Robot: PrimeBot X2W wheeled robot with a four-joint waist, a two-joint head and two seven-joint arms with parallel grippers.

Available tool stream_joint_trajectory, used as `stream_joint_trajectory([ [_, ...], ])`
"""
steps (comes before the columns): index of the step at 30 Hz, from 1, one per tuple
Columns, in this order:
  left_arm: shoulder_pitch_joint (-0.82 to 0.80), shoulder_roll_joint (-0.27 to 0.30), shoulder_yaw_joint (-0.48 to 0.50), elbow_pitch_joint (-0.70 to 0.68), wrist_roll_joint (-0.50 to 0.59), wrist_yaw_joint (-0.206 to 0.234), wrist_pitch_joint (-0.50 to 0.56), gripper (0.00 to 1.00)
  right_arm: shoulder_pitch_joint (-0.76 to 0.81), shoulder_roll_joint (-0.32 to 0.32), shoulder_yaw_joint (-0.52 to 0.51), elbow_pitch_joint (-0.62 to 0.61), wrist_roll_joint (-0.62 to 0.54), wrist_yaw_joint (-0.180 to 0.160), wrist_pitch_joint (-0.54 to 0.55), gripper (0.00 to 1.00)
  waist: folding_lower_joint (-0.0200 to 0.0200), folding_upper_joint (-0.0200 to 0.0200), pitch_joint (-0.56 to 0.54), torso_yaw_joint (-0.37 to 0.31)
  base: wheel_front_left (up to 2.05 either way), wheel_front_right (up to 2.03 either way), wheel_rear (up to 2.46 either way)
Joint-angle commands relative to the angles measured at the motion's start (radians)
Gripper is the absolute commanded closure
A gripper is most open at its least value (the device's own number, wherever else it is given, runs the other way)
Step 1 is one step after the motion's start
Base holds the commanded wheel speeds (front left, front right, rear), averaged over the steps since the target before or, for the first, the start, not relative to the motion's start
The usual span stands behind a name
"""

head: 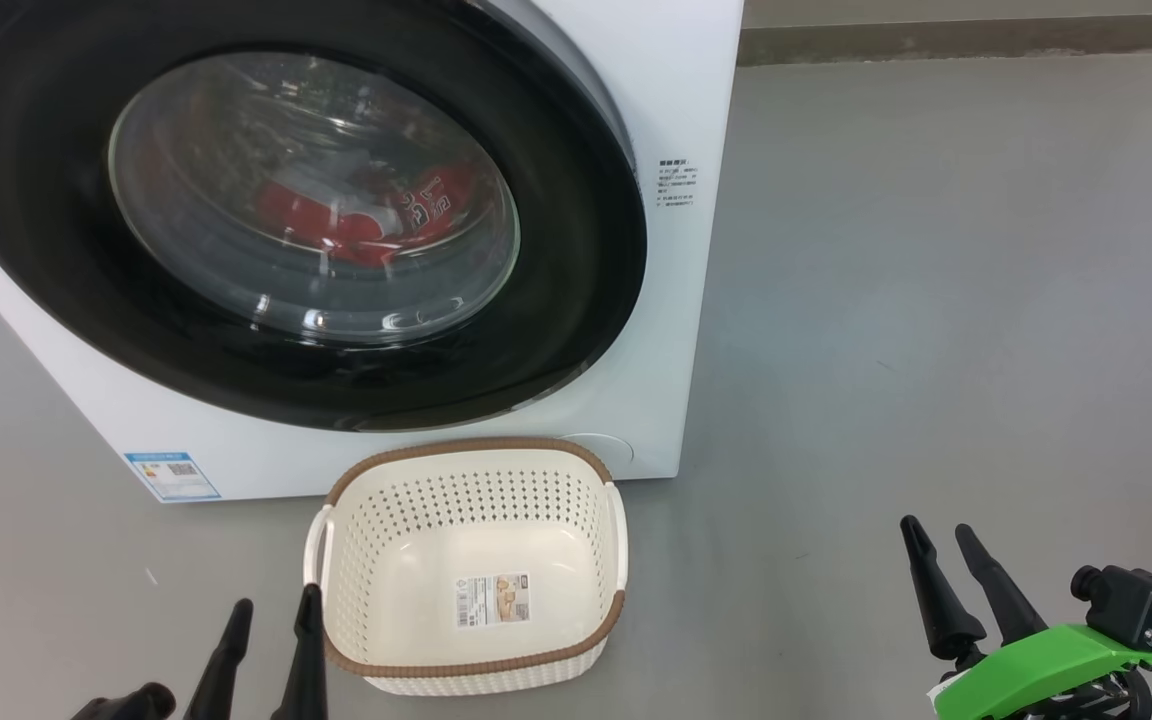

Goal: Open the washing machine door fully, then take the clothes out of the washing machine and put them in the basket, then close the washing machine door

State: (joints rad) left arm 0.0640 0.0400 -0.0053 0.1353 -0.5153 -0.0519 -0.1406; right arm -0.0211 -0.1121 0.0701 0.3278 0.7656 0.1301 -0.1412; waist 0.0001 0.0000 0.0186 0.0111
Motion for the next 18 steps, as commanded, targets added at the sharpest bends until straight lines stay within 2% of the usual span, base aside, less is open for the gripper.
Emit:
stream_joint_trajectory([
  [1, -0.012, 0.014, 0.018, -0.037, 0.041, 0.007, -0.016, 0.0, -0.032, -0.02, 0.017, -0.024, -0.039, 0.0, -0.015, 0.0, -0.0001, 0.0, 0.0, 0.0, 0.0, 0.0, 0.0],
  [18, 0.003, 0.015, 0.006, -0.069, 0.265, 0.016, -0.069, 0.0, -0.005, -0.024, -0.011, -0.041, -0.21, 0.001, -0.068, 0.0, -0.0001, 0.0, 0.006, 0.005, 0.0, 0.0, 0.0],
])
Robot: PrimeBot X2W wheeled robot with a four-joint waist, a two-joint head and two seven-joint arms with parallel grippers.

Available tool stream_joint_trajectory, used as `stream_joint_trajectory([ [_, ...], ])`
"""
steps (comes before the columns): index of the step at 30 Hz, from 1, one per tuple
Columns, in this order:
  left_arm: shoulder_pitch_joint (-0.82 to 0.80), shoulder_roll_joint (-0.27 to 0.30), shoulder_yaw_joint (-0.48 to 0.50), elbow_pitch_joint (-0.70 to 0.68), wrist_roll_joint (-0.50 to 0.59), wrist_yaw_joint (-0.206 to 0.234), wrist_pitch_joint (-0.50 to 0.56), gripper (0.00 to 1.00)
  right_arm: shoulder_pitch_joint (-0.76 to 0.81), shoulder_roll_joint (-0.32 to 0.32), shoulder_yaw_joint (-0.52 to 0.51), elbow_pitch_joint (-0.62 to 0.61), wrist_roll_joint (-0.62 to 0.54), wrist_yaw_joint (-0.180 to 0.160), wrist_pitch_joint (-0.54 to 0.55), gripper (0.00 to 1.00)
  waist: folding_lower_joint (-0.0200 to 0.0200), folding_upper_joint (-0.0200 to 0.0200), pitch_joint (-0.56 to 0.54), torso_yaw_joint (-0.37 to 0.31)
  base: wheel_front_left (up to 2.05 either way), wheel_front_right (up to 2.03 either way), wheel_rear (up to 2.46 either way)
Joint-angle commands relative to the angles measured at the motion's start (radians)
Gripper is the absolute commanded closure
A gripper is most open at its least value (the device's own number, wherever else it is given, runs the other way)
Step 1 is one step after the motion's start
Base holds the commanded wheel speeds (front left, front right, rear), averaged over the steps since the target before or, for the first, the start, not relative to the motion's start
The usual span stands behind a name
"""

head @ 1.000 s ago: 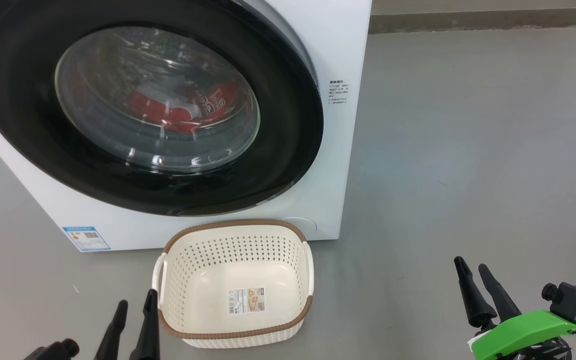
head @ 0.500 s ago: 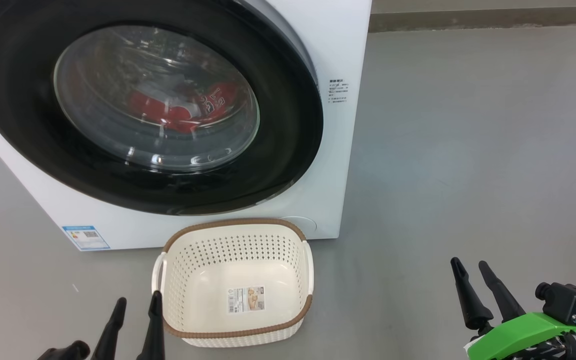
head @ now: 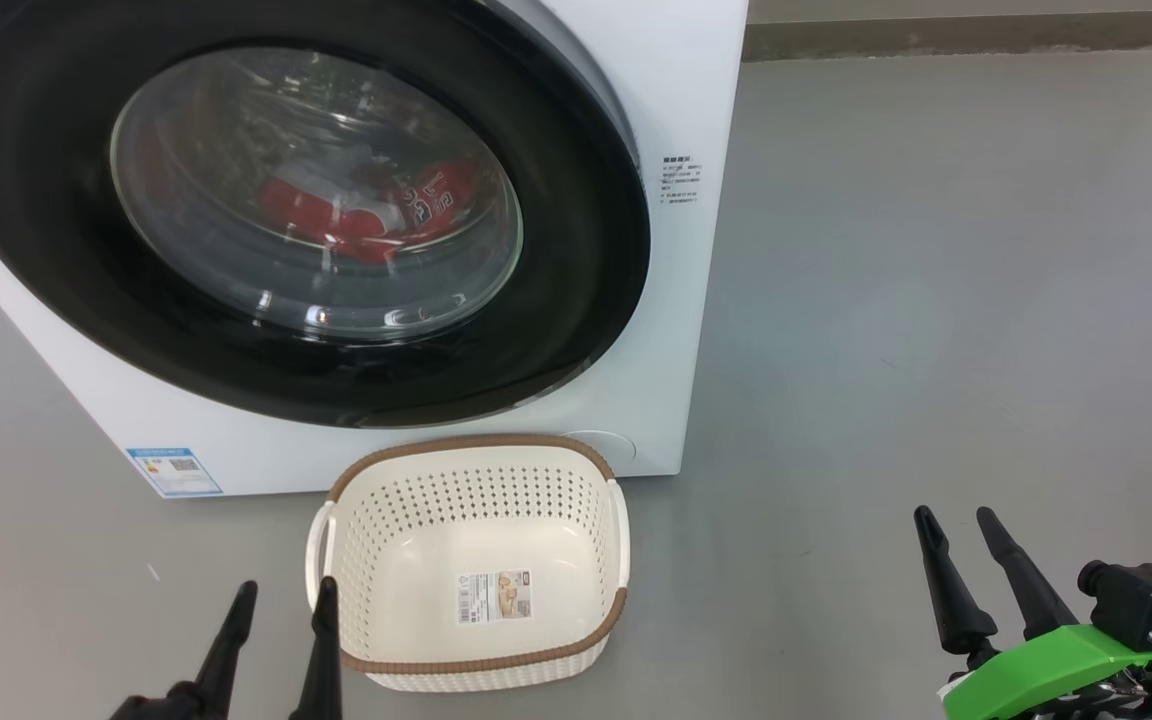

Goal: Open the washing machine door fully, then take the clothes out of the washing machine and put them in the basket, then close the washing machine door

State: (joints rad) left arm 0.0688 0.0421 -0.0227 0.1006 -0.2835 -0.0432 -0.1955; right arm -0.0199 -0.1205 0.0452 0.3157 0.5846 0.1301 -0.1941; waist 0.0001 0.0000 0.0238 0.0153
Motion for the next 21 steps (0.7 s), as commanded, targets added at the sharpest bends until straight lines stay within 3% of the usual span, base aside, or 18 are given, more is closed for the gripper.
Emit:
stream_joint_trajectory([
  [1, 0.0, 0.013, 0.023, -0.036, 0.045, 0.007, -0.017, 0.0, -0.004, -0.014, 0.011, -0.03, -0.039, 0.001, -0.018, 0.0, 0.0, 0.0, 0.002, 0.0, 0.0, 0.0, 0.0],
  [21, 0.013, 0.011, 0.035, -0.049, 0.223, 0.002, -0.066, 0.0, 0.023, -0.008, 0.003, -0.042, -0.203, 0.001, -0.068, 0.0, 0.0, 0.0, 0.013, -0.007, 0.0, 0.0, 0.0],
])
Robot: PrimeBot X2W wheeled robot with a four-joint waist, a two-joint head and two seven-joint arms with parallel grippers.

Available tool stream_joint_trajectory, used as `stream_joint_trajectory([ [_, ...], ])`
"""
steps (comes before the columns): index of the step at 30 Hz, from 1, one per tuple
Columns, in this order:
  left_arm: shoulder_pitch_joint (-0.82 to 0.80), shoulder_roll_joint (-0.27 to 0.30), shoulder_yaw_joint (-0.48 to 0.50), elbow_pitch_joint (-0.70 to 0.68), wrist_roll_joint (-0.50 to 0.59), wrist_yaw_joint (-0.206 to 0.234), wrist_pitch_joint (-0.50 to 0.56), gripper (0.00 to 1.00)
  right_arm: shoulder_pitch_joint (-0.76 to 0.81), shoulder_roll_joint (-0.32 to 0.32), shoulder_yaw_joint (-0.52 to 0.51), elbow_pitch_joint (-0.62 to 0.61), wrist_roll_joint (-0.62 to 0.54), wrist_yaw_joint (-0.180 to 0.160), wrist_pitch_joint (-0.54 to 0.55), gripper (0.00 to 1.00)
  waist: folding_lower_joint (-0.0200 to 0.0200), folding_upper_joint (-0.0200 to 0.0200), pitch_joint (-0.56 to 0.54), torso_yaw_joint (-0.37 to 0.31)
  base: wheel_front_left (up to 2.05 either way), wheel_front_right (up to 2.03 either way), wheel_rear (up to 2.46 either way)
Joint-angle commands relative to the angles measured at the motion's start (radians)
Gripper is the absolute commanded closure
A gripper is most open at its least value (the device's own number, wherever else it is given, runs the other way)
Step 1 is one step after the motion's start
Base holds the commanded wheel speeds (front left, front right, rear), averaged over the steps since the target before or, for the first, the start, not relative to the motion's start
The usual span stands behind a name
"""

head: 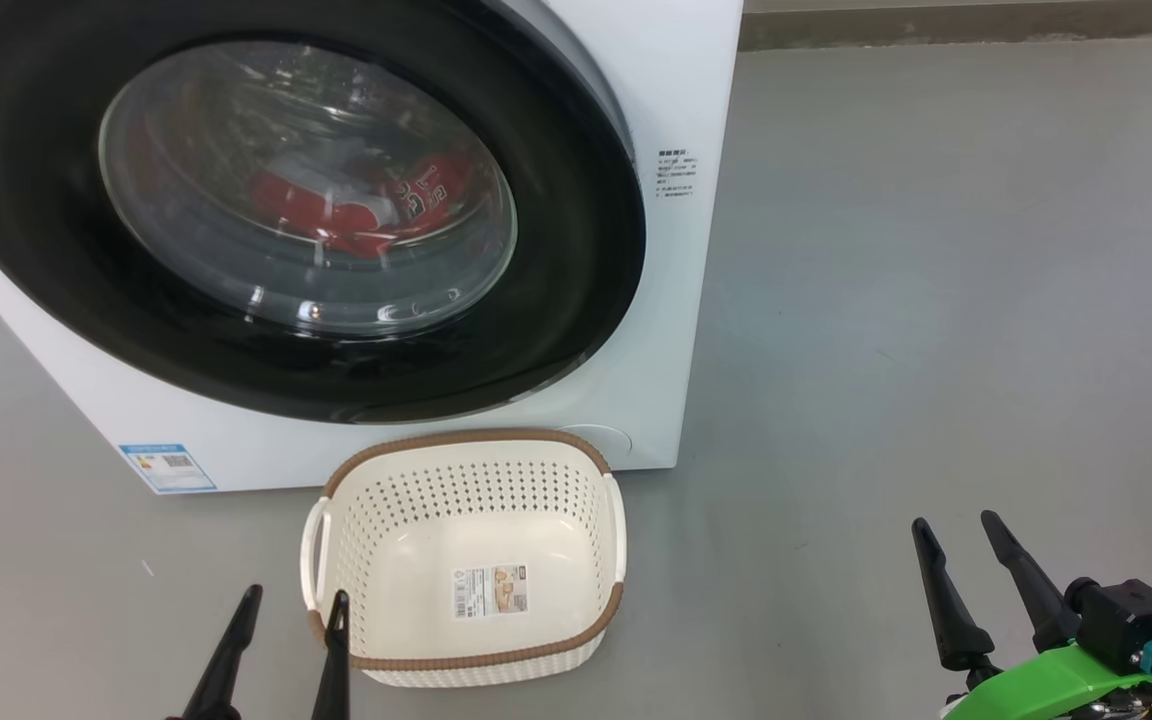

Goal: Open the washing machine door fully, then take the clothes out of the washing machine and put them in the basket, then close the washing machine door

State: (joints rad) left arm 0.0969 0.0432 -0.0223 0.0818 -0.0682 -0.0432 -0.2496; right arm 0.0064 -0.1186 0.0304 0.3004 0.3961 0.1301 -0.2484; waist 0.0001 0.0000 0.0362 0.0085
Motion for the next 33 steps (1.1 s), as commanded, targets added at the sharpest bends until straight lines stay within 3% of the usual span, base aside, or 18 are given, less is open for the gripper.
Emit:
stream_joint_trajectory([
  [1, -0.016, 0.01, 0.036, -0.03, 0.005, 0.001, -0.012, 0.0, -0.004, -0.009, 0.016, -0.027, -0.014, 0.001, -0.013, 0.0, -0.0001, 0.0, 0.001, 0.0, 0.0, 0.0, 0.0],
  [22, -0.024, 0.007, 0.036, -0.018, -0.016, -0.01, -0.012, 0.0, -0.008, -0.002, 0.012, -0.04, 0.034, 0.001, -0.013, 0.0, -0.0001, 0.0, 0.001, 0.001, 0.0, 0.0, 0.0],
  [23, -0.025, 0.007, 0.033, -0.02, -0.017, -0.009, -0.012, 0.0, -0.014, -0.003, 0.02, -0.041, 0.04, 0.001, -0.013, 0.03, -0.0001, 0.0, 0.001, 0.002, 0.0, 0.0, 0.0],
  [24, -0.025, 0.007, 0.03, -0.022, -0.019, -0.009, -0.012, 0.0, -0.022, -0.004, 0.026, -0.046, 0.045, 0.001, -0.013, 0.72, -0.0001, 0.0, 0.003, 0.003, 0.0, 0.0, 0.0],
  [25, -0.027, 0.007, 0.027, -0.024, -0.021, -0.008, -0.012, 0.0, -0.033, -0.004, 0.031, -0.053, 0.055, 0.001, -0.013, 1.0, -0.0001, 0.0, 0.004, 0.004, 0.0, 0.0, 0.0],
  [33, -0.044, 0.007, -0.006, -0.037, -0.032, -0.007, -0.012, 0.0, -0.141, -0.007, 0.046, -0.106, 0.126, 0.001, -0.013, 1.0, -0.0001, 0.0, 0.024, 0.02, 0.0, 0.0, 0.0],
])
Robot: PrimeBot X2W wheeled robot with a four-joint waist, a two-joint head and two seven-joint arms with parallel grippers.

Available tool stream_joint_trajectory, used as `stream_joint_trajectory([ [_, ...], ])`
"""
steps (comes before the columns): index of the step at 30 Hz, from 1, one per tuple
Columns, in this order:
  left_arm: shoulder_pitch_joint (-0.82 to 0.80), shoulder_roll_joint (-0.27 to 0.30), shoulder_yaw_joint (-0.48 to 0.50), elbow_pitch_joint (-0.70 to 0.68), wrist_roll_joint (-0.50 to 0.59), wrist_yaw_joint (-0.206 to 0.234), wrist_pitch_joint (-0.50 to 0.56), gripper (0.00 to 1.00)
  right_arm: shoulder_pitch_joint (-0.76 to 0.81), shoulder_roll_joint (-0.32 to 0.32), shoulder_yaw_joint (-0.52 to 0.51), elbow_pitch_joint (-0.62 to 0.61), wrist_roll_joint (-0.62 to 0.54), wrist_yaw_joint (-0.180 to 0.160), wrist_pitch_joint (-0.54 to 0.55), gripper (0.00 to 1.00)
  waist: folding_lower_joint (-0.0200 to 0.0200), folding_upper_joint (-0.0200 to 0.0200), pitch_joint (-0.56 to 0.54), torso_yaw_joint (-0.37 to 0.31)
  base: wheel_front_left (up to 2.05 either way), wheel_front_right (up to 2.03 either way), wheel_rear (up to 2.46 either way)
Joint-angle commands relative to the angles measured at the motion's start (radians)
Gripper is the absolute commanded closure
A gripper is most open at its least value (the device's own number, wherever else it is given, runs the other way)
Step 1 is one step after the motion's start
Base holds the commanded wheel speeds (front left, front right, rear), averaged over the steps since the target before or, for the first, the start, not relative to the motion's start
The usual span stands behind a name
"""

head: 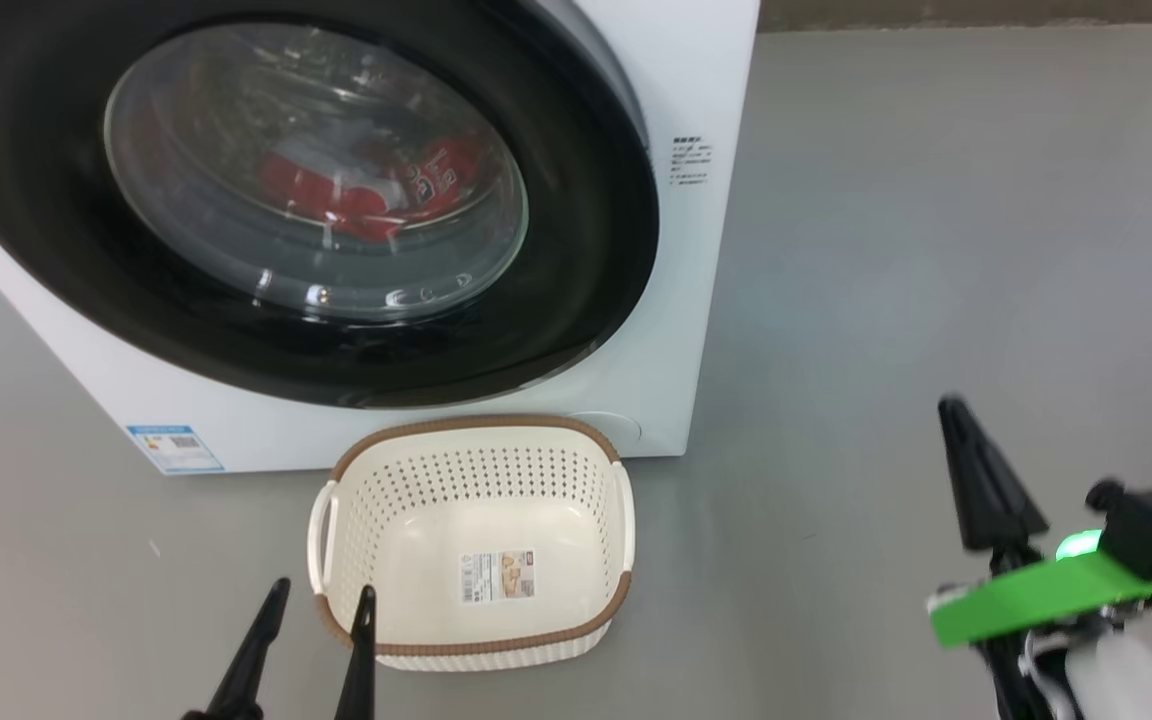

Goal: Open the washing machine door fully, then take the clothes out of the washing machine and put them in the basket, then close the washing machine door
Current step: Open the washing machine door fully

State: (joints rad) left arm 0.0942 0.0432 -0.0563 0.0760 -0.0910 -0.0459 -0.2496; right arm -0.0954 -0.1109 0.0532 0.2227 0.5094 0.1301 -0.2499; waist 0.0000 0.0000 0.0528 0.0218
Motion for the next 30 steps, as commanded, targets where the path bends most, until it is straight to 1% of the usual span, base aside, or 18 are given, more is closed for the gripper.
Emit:
stream_joint_trajectory([
  [1, -0.046, 0.007, 0.024, -0.032, -0.01, -0.004, -0.012, 0.0, -0.06, -0.014, 0.022, -0.033, 0.022, 0.001, -0.012, 1.0, 0.0, 0.0, 0.012, 0.011, 0.0, 0.0, 0.0],
  [5, -0.064, 0.007, 0.008, -0.034, -0.014, -0.004, -0.012, 0.0, -0.143, -0.009, 0.017, -0.04, 0.069, 0.001, -0.012, 1.0, 0.0, 0.0, 0.028, 0.029, 0.0, 0.0, 0.0],
  [11, -0.089, 0.007, -0.014, -0.035, -0.021, -0.003, -0.012, 0.0, -0.266, -0.034, 0.025, -0.035, 0.109, 0.001, -0.012, 1.0, 0.0, 0.0, 0.061, 0.061, 0.0, 0.0, 0.0],
  [15, -0.111, 0.007, -0.03, -0.034, -0.029, -0.002, -0.012, 0.0, -0.347, -0.045, 0.032, -0.024, 0.171, 0.001, -0.012, 1.0, 0.0, 0.0, 0.09, 0.082, 0.0, 0.0, 0.0],
  [25, -0.191, 0.007, -0.079, -0.022, -0.048, -0.001, -0.012, 0.0, -0.539, -0.128, 0.076, 0.037, 0.313, 0.001, -0.012, 1.0, 0.0, 0.0, 0.168, 0.146, 0.0, 0.0, 0.0],
  [27, -0.203, 0.007, -0.088, -0.019, -0.052, 0.001, -0.012, 0.0, -0.573, -0.146, 0.104, 0.065, 0.364, 0.001, -0.012, 1.0, 0.0, 0.0, 0.179, 0.158, 0.0, 0.0, 0.0],
  [30, -0.215, 0.007, -0.099, -0.015, -0.058, 0.005, -0.012, 0.0, -0.627, -0.183, 0.174, 0.111, 0.459, 0.001, -0.011, 1.0, 0.0, 0.0, 0.195, 0.173, 0.0, 0.0, 0.0],
])
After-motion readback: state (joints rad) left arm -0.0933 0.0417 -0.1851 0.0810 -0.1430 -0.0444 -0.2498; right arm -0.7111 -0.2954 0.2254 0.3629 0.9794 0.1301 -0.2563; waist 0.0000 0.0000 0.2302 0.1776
